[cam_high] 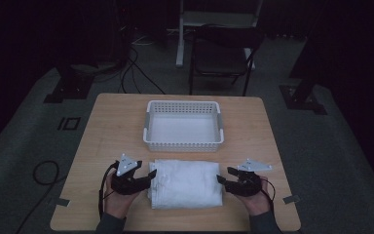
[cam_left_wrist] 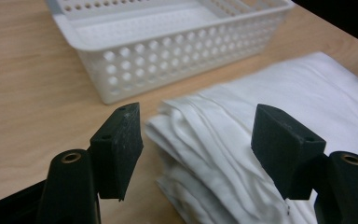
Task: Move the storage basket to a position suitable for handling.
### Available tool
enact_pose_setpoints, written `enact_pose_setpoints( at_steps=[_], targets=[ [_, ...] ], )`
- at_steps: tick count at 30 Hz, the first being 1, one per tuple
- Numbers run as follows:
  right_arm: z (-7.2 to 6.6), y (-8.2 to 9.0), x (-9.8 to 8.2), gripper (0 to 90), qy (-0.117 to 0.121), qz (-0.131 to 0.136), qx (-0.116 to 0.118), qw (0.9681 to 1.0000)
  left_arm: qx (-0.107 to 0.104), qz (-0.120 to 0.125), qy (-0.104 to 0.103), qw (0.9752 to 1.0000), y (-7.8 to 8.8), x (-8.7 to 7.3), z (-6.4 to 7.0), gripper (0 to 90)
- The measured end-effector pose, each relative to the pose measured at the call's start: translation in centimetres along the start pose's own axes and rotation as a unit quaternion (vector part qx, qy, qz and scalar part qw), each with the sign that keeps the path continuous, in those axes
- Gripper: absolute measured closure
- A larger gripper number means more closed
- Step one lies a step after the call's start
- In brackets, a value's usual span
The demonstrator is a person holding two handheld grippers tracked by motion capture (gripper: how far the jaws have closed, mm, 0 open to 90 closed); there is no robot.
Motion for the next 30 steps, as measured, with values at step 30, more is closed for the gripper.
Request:
enact_pose_setpoints(
  at_steps=[30],
  targets=[
    [-1.9, -2.3, -3.9, 47.9, 0.004, -0.057, 0.02, 0.9982, -0.01, -0.063, -0.021, 0.9977, -1.7, -4.9, 1.1, 34.0]
  ],
)
Point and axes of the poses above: each handheld gripper's, and its own axes: y roughly backward along the jaws, x roughly out of its top, z roughly to its right, the point moved 8 cm from there along -y, roughly forward along the jaws, and after that the axes turned 11 degrees about z, right-handed, at the moved point
